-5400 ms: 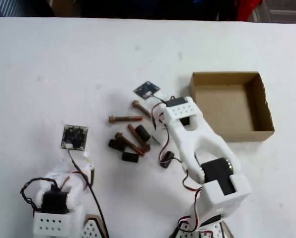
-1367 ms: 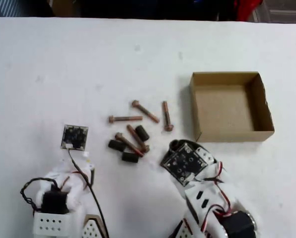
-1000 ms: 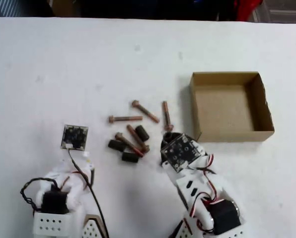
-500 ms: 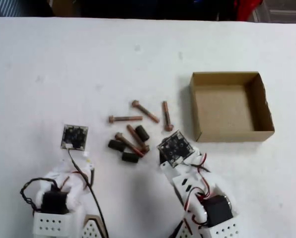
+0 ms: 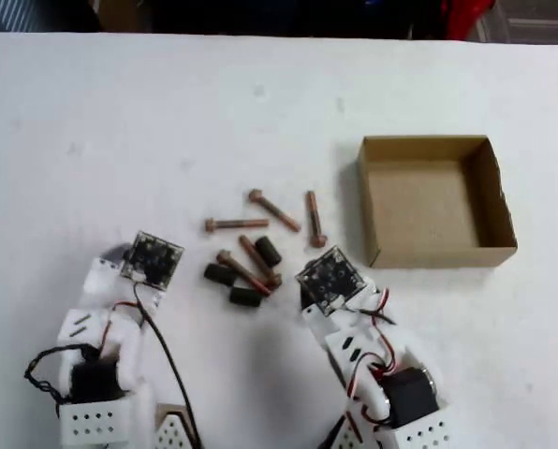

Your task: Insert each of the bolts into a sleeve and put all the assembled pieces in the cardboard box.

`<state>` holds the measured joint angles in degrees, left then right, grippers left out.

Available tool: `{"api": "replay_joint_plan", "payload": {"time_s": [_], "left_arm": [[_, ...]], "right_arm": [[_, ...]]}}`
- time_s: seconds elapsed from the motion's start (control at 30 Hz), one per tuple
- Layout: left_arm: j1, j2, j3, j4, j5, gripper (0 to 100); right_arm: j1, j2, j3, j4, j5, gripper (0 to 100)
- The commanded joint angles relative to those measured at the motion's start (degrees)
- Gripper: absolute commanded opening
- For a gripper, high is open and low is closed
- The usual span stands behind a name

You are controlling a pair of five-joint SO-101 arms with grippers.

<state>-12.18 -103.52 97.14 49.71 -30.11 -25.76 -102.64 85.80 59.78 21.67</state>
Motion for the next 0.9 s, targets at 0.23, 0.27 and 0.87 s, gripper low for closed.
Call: {"api": "replay_joint_plan", "payload": {"time_s": [0.23,0.27,0.87], "left_arm": [[-0.6,-0.1,-10.7,-2.9,-1.4,2],[-0.6,-0.1,-12.4,-2.2,-1.5,2],[9.7,46.5,-45.2,13.5,-1.5,2]], "right_arm": [[-0.4,-0.5,0.7,-1.5,-0.6,1.6],[-0.4,-0.5,0.7,-1.5,-0.6,1.6],[-0.3,-0.5,0.8,-1.6,-0.7,1.6]]}}
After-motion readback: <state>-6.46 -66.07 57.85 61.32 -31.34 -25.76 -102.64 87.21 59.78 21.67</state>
